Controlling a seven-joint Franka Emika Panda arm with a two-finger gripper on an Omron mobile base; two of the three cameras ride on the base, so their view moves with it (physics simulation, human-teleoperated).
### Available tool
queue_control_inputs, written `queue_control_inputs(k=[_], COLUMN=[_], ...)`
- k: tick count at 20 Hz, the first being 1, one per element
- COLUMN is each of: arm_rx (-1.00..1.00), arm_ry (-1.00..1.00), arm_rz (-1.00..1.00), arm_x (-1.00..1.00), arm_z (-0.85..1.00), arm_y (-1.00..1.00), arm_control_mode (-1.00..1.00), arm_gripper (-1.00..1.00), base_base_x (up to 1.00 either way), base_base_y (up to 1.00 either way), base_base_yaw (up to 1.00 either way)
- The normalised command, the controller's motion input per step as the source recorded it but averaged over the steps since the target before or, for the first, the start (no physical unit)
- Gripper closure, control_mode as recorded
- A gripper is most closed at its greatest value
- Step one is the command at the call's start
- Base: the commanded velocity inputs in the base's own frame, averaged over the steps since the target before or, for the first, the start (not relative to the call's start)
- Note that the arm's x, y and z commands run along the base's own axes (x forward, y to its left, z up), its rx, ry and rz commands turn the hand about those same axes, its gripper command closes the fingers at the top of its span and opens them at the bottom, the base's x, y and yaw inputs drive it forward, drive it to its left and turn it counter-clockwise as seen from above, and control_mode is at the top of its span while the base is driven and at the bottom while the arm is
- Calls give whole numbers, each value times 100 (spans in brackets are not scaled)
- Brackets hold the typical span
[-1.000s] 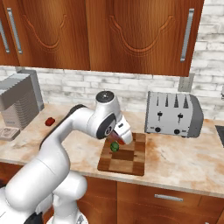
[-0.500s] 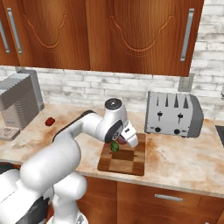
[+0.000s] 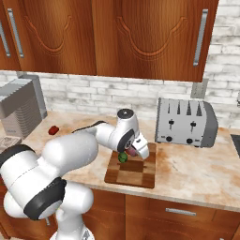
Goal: Place the avocado, onion, tomato, and bell pepper on the cutting board.
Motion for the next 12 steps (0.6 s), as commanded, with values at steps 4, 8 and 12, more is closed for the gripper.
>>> queue_control_inputs(k=[4, 8, 12], arm_rx=[4, 5, 1], arm_ry=[9, 10, 13], arm_rz=[0, 0, 0], arm_x=[2, 0, 17], arm_z=[-31, -34, -38], arm_y=[-22, -27, -4], arm_control_mode=[-100, -100, -100], arm_gripper=[100, 100, 100], base_base_x=[0, 0, 0], base_base_y=[0, 0, 0], base_base_yaw=[0, 0, 0])
